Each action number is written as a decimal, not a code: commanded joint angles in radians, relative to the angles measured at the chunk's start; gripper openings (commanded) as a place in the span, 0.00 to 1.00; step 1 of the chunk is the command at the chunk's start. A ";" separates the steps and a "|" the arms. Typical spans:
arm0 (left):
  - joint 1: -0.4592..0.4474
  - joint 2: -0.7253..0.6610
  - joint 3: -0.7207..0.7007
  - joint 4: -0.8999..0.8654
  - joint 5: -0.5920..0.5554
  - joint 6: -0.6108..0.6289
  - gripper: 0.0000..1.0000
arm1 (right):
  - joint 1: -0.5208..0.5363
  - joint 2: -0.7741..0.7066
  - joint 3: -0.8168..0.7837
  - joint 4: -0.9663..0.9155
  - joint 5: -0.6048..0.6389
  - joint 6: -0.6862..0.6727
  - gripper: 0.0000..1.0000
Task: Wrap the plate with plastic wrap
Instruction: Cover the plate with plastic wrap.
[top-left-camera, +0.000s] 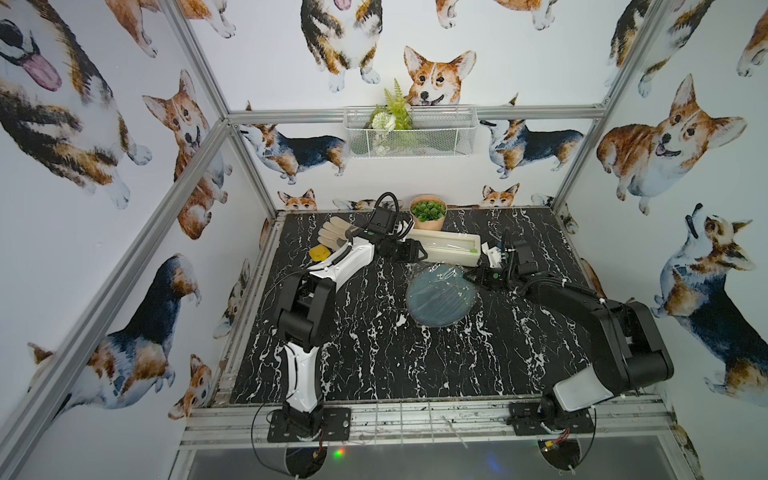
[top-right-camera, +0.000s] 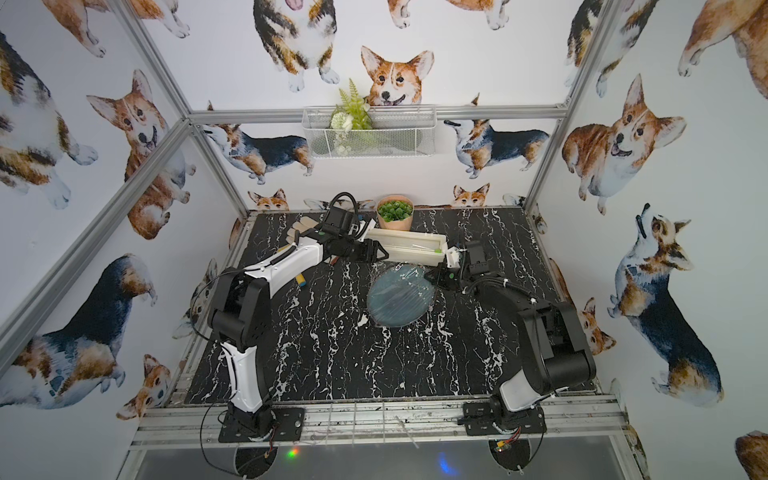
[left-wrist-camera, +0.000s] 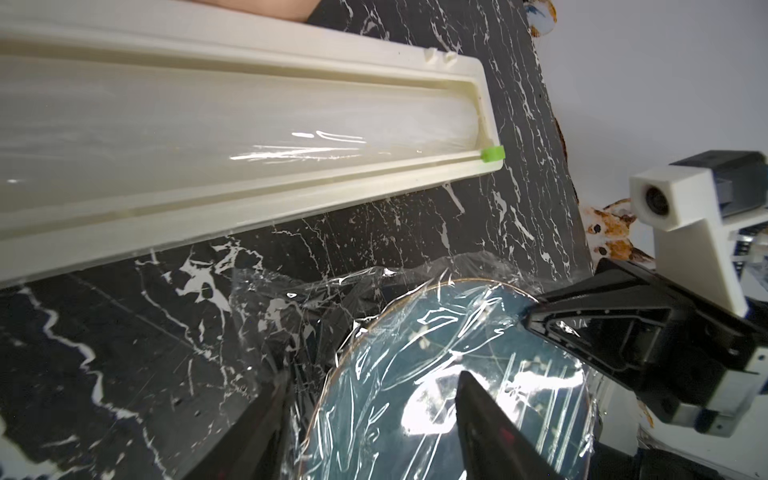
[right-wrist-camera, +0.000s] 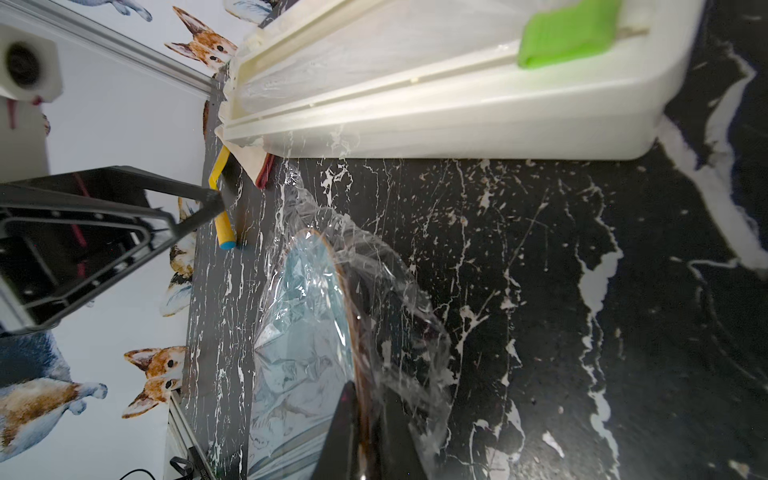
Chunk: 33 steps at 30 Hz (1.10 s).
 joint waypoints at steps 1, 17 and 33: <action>0.001 0.048 0.031 -0.013 0.094 0.025 0.62 | -0.001 -0.014 0.016 0.101 -0.073 0.025 0.00; -0.013 0.115 -0.029 0.105 0.162 -0.059 0.55 | 0.012 0.016 0.033 0.117 -0.080 0.037 0.00; -0.013 0.116 -0.116 0.238 0.235 -0.162 0.43 | 0.023 0.091 0.045 0.180 -0.075 0.062 0.00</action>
